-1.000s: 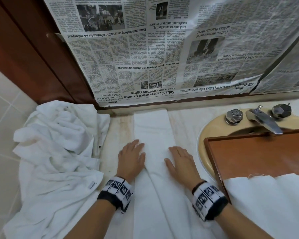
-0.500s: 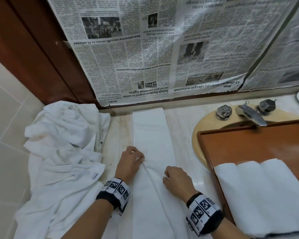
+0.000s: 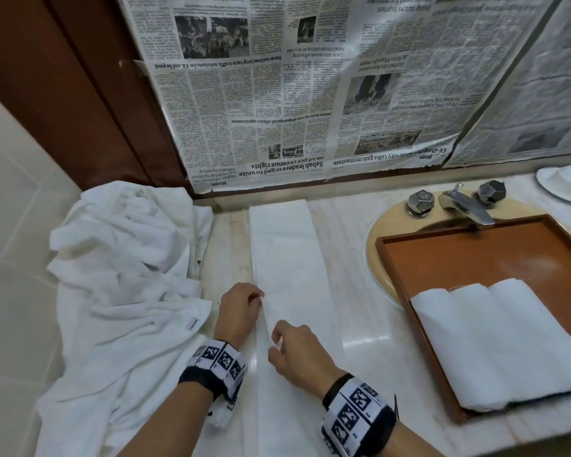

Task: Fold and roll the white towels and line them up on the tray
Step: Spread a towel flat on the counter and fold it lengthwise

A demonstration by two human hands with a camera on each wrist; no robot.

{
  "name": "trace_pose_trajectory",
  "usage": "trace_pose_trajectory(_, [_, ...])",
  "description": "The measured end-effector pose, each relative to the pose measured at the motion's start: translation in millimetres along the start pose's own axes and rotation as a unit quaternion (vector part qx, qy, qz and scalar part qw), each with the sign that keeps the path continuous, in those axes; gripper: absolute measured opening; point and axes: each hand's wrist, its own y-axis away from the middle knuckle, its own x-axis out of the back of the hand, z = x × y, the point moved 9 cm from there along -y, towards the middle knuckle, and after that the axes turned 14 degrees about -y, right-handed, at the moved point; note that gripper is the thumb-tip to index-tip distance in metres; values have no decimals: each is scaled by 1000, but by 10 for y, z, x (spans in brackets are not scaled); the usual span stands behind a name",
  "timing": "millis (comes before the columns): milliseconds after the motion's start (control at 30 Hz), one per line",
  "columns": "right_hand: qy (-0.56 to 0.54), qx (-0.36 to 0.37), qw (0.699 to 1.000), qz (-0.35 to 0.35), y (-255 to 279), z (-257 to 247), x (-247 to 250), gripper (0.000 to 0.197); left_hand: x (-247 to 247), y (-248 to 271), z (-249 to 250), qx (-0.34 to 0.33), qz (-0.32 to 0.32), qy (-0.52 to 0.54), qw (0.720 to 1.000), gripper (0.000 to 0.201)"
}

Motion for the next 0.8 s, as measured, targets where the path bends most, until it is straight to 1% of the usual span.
trace_pose_trajectory(100, [12,-7,1000,2,8,69,-141,25,8,41,-32,-5,2,-1,1000,18])
trace_pose_trajectory(200, [50,-6,999,-4,19,115,-287,29,11,64,-38,-5,-1,7,1000,19])
trace_pose_trajectory(333, [86,-10,996,-31,55,136,-476,41,-50,77,-51,15,-39,5,999,20])
trace_pose_trajectory(433, [95,-11,992,-87,170,126,-585,42,-49,101,-99,52,-36,15,998,14])
trace_pose_trajectory(533, [83,-11,982,-167,308,90,-600,42,-18,85,-184,88,-26,0,996,18])
trace_pose_trajectory(600, [60,-6,973,-224,388,41,-575,35,-23,43,-206,83,-37,-19,996,20])
trace_pose_trajectory(667, [40,30,967,-251,360,-53,-489,30,-45,-20,-208,69,-56,-34,995,25])
trace_pose_trajectory(700, [28,58,969,-237,282,-102,-401,29,-51,-50,-215,63,-60,-39,995,28])
trace_pose_trajectory(733, [23,84,975,-203,142,-97,-287,30,-54,-81,-218,55,-59,-43,996,31])
trace_pose_trajectory(800, [49,125,987,-90,-233,21,17,42,-62,-107,-175,27,-38,-58,997,34])
